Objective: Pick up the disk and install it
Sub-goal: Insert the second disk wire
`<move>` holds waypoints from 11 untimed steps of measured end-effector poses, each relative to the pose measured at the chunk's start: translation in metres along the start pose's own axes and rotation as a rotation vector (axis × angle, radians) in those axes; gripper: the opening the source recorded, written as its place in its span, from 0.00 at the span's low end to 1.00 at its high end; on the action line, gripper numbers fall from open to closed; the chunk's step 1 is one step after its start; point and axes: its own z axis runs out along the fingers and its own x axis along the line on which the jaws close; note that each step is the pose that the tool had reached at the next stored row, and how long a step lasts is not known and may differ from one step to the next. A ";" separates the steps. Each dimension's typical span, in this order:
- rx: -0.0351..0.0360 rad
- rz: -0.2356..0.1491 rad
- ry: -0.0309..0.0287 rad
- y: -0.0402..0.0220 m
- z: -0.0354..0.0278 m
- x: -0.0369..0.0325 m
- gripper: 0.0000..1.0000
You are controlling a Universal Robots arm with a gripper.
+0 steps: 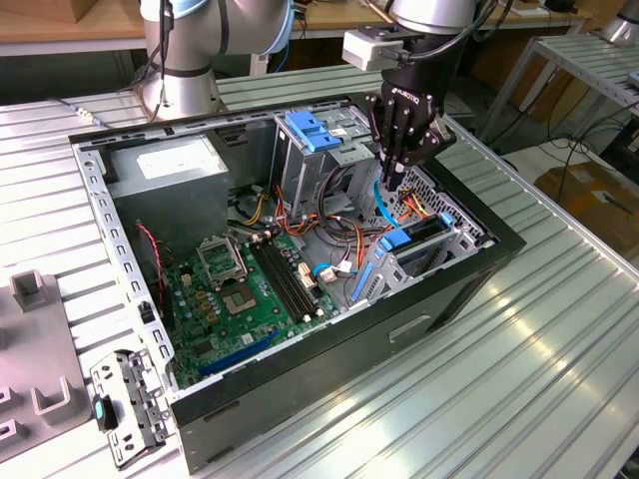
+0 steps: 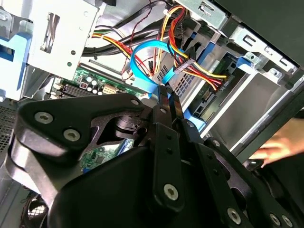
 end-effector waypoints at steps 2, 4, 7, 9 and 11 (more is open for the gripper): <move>0.0005 -0.001 0.0000 0.0000 0.0000 0.0000 0.16; 0.0011 -0.002 -0.0001 0.0000 0.0000 0.0000 0.16; 0.0018 -0.004 -0.0001 0.0000 0.0000 0.0000 0.16; 0.0047 -0.005 -0.0097 -0.0001 0.0009 0.0049 0.16; 0.0104 -0.007 -0.0116 -0.0001 0.0026 0.0127 0.16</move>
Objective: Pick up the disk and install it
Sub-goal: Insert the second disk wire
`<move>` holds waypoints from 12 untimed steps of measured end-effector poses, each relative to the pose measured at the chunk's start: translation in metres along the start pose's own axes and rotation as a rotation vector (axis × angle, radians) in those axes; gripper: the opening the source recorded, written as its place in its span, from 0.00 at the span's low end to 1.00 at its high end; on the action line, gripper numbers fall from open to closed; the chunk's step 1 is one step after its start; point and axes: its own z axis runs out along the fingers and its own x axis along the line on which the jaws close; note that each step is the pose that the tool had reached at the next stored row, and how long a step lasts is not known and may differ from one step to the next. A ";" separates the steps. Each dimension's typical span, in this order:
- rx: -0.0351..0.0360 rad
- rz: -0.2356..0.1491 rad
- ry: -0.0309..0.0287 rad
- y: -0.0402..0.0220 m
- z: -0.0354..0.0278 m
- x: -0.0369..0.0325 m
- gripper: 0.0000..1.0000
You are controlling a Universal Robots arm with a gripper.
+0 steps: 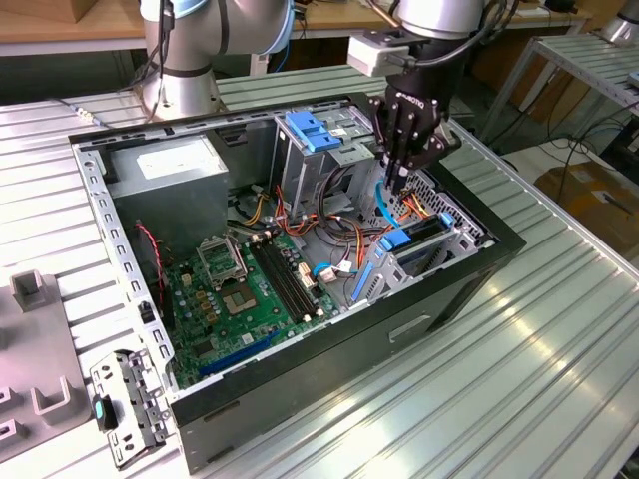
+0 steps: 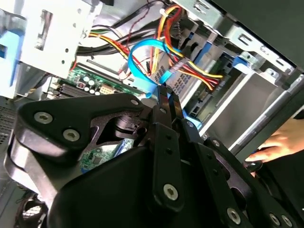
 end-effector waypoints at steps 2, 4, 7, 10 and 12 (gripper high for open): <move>0.0019 -0.001 -0.0006 0.0000 0.0006 0.0035 0.16; 0.0043 -0.001 -0.0013 -0.0001 0.0013 0.0071 0.16; 0.0048 -0.001 -0.0014 -0.0002 0.0014 0.0076 0.16; 0.0048 -0.001 -0.0013 -0.0002 0.0014 0.0076 0.16; 0.0048 -0.001 -0.0012 -0.0002 0.0014 0.0076 0.16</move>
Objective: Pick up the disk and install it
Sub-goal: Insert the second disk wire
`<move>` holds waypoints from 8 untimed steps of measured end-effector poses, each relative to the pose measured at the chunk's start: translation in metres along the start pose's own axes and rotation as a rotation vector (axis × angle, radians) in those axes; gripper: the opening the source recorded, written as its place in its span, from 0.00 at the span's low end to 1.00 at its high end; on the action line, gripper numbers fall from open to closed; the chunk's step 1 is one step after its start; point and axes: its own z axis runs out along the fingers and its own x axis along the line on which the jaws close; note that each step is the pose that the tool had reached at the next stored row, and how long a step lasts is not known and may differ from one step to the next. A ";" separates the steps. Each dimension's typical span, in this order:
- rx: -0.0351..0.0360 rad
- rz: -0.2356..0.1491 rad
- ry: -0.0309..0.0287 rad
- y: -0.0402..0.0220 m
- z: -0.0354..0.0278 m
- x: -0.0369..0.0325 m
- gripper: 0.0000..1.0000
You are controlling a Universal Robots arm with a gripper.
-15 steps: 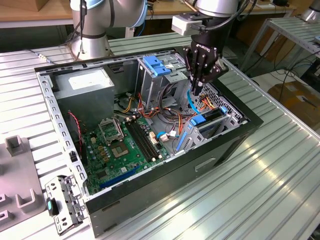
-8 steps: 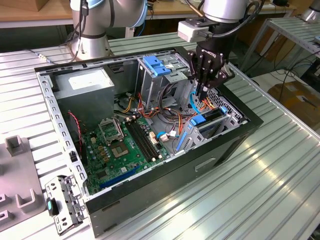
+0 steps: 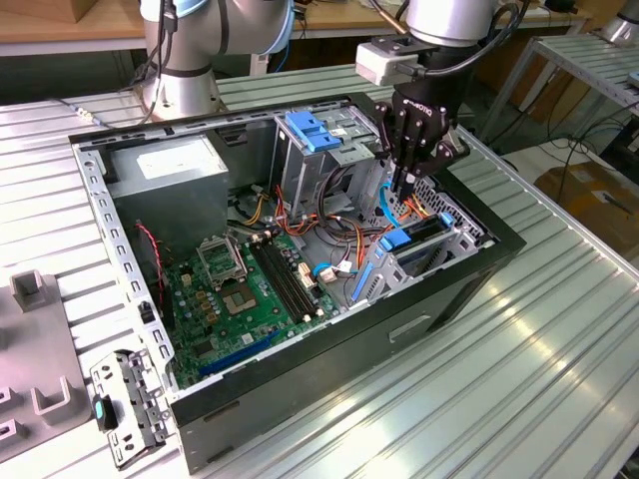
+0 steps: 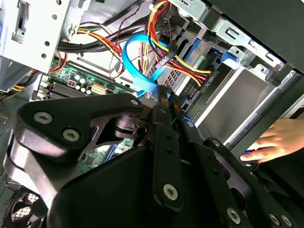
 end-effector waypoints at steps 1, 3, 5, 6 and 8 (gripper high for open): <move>0.0000 0.000 0.0000 0.0000 0.0000 0.0000 0.16; 0.0000 0.000 0.0000 0.0000 0.0000 0.0000 0.16; 0.0041 0.000 -0.0002 0.0000 0.0000 0.0001 0.16; 0.0128 0.001 -0.0004 0.0001 0.0000 0.0001 0.16; 0.0600 0.009 -0.0019 0.0011 0.0000 0.0000 0.16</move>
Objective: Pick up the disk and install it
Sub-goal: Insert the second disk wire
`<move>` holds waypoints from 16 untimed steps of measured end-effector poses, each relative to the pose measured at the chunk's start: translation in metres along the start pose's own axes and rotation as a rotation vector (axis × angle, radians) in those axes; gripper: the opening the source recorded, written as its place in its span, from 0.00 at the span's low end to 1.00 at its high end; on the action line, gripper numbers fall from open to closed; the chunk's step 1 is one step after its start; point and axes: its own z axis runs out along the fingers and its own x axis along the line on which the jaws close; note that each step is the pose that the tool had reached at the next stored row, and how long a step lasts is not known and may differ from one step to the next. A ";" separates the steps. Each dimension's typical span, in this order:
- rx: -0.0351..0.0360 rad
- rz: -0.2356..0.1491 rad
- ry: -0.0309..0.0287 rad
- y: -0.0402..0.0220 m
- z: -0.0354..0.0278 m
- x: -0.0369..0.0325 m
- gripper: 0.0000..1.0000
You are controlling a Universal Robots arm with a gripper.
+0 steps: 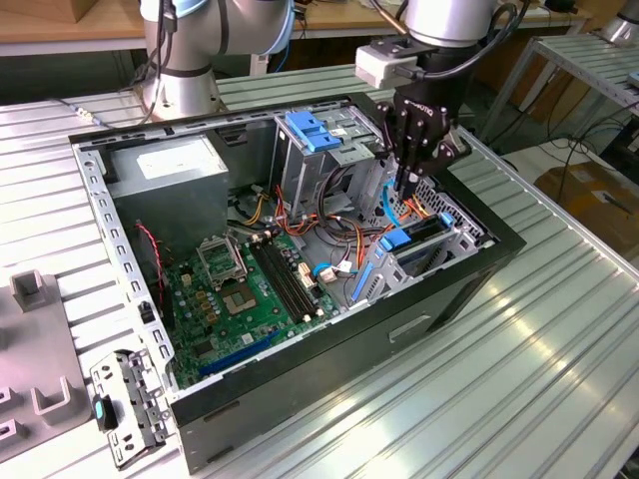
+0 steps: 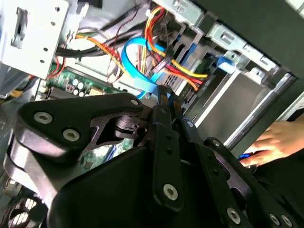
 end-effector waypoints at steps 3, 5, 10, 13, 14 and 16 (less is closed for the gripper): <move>0.0278 0.005 -0.0068 0.0042 -0.0001 0.0010 0.16; 0.0284 0.005 -0.0118 0.0122 -0.0004 0.0028 0.16; 0.0295 0.004 -0.0170 0.0138 0.0039 0.0178 0.16; 0.0346 0.006 -0.0261 0.0140 0.0072 0.0297 0.16; 0.0388 0.006 -0.0298 0.0144 0.0080 0.0316 0.16; 0.0494 0.005 -0.0304 0.0155 0.0093 0.0318 0.16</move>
